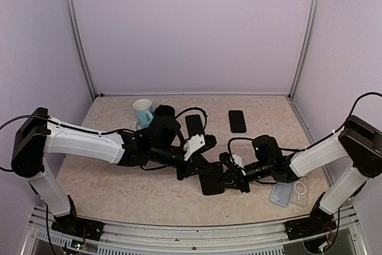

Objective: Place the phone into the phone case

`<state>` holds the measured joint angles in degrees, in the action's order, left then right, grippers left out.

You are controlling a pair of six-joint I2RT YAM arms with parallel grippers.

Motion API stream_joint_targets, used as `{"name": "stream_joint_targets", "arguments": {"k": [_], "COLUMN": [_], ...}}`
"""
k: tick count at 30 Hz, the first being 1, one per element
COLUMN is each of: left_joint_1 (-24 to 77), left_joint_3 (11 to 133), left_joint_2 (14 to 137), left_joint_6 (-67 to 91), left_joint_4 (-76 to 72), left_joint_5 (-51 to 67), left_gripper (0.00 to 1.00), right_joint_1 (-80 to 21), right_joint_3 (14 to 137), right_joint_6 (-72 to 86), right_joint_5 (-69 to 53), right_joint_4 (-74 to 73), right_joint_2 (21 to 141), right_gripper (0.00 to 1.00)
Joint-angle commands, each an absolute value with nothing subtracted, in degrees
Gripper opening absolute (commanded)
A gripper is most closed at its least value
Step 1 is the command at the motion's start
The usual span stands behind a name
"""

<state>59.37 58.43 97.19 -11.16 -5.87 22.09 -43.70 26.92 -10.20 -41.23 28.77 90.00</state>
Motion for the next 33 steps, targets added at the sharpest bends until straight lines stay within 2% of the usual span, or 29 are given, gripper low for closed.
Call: {"name": "stream_joint_targets", "arguments": {"k": [1, 2, 4, 8, 12, 15, 16, 17, 19, 20, 23, 25, 30, 31, 32, 33], "left_joint_1": [59.81, 59.73, 59.12, 56.18, 57.57, 59.61, 59.7, 59.75, 59.91, 60.31, 61.74, 62.28, 62.84, 62.98, 63.15, 63.25], "left_joint_3": [56.27, 55.6, 53.61, 46.98, 43.66, 43.32, 43.59, 43.84, 44.64, 45.27, 46.68, 47.06, 46.78, 46.9, 47.28, 47.89], "left_joint_2": [93.49, 92.03, 89.66, 82.98, 78.23, 78.13, 78.74, 79.03, 79.42, 79.61, 80.13, 80.54, 80.24, 79.88, 79.61, 79.49], "left_joint_6": [-9.75, -9.3, -7.86, -1.07, 1.77, 2.12, 2.56, 3.08, 3.73, 3.69, 2.15, 1.58, 1.24, 0.53, 0.23, 0.18], "left_joint_4": [-8.88, -9.4, -11.12, -20.46, -26.24, -29.85, -30.93, -32.02, -33.62, -33.89, -33.89, -33.44, -32.73, -32.27, -31.81, -31.21], "left_joint_5": [21.06, 20.96, 21.06, 23.59, 23.06, 20.15, 19.86, 19.59, 19.97, 20.06, 20.32, 19.24, 18.17, 18.09, 17.39, 16.95], "left_gripper": [0.32, 0.43, 0.53, 0.63, 0.7, 0.7, 0.68, 0.61, 0.38, 0.31, 0.19, 0.0, 0.0, 0.05, 0.3, 0.42], "right_joint_1": [-43.96, -43.85, -43.64, -43.45, -43.57, -43.83, -43.85, -43.9, -43.96, -44.09, -44.77, -45.21, -45.82, -45.95, -46.04, -46.17], "right_joint_3": [27.45, 28.1, 29.79, 33.28, 35.97, 37.43, 37.8, 38.24, 39.59, 40.22, 40.49, 40.56, 40.52, 40.66, 40.88, 41.07], "right_joint_6": [-6.67, -6.85, -7.18, -7.11, -5.43, -5.71, -5.98, -6.24, -6.45, -6.5, -6.74, -6.83, -7.34, -7.78, -8.32, -8.76], "right_joint_5": [-43.58, -43.75, -44.76, -48.67, -48.86, -49.36, -49.2, -49.03, -48.92, -48.86, -48.46, -47.89, -47.46, -47.34, -47.17, -47.24], "right_joint_4": [31.4, 29.36, 25.49, 20.76, 20.01, 20.85, 20.88, 20.36, 18.5, 17.86, 17.36, 17.31, 16.68, 15.91, 14.99, 14.14], "right_joint_2": [84.23, 82.84, 79.85, 74.13, 70.3, 69.7, 69.81, 70.04, 70.51, 70.57, 70.35, 69.96, 69.76, 69.88, 70.01, 70.19], "right_gripper": [0.0, 0.0, 0.0, 0.0, 0.0, 0.0, 0.0, 0.0, 0.0, 0.0, 0.0, 0.0, 0.0, 0.0, 0.0, 0.0]}}
